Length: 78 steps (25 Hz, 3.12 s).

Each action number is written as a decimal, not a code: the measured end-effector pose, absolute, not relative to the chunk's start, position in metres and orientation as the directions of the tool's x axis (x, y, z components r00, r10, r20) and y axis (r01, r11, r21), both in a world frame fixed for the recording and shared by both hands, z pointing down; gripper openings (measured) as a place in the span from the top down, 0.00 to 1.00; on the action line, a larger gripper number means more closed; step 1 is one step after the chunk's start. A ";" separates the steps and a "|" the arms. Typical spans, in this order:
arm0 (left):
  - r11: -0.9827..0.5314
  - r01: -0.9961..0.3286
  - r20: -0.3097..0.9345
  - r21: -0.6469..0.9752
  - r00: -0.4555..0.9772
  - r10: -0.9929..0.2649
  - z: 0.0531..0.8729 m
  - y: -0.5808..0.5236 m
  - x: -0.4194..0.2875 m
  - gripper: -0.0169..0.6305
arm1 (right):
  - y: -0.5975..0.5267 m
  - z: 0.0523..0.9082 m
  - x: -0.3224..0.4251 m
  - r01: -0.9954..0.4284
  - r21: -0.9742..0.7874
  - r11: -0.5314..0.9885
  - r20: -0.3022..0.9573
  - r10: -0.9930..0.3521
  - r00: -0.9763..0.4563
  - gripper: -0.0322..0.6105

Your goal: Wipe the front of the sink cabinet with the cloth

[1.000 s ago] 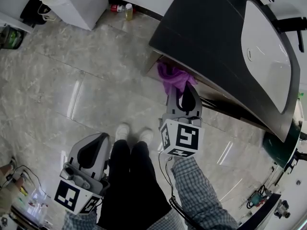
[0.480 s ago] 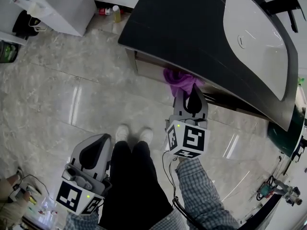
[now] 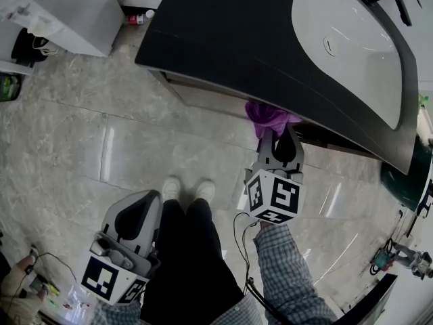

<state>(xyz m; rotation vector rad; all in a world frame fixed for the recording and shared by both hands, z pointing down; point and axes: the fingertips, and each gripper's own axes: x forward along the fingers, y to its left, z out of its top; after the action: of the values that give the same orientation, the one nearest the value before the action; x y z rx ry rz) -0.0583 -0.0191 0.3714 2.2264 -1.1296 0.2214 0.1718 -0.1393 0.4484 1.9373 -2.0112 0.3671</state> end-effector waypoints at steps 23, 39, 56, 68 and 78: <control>-0.497 -0.738 0.427 0.458 0.672 -0.605 0.381 -0.009 -0.015 0.96 | -0.113 0.460 0.298 -0.969 0.076 -0.235 0.398 -0.884 0.245 0.83; -0.487 -0.746 0.435 0.455 0.663 -0.609 0.386 -0.005 -0.019 0.95 | -0.118 0.498 0.289 -0.966 0.058 -0.252 0.444 -0.860 0.251 0.83; -0.420 -0.781 0.443 0.463 0.614 -0.653 0.397 0.002 -0.058 0.95 | -0.136 0.515 0.203 -0.995 0.028 -0.097 0.462 -0.881 0.098 0.83; -0.352 -0.813 0.443 0.463 0.557 -0.703 0.403 0.009 -0.100 0.96 | -0.151 0.523 0.126 -1.000 0.001 0.025 0.465 -0.885 -0.022 0.83; -0.288 -0.837 0.444 0.466 0.503 -0.742 0.405 0.016 -0.137 0.95 | -0.162 0.525 0.057 -0.989 -0.007 0.149 0.466 -0.874 -0.135 0.83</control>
<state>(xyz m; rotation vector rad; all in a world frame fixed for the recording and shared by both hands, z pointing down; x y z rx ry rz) -0.1370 0.0159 0.4053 2.0861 -1.2877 0.1845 0.0572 -0.1617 0.5247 1.7874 -2.0810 0.4495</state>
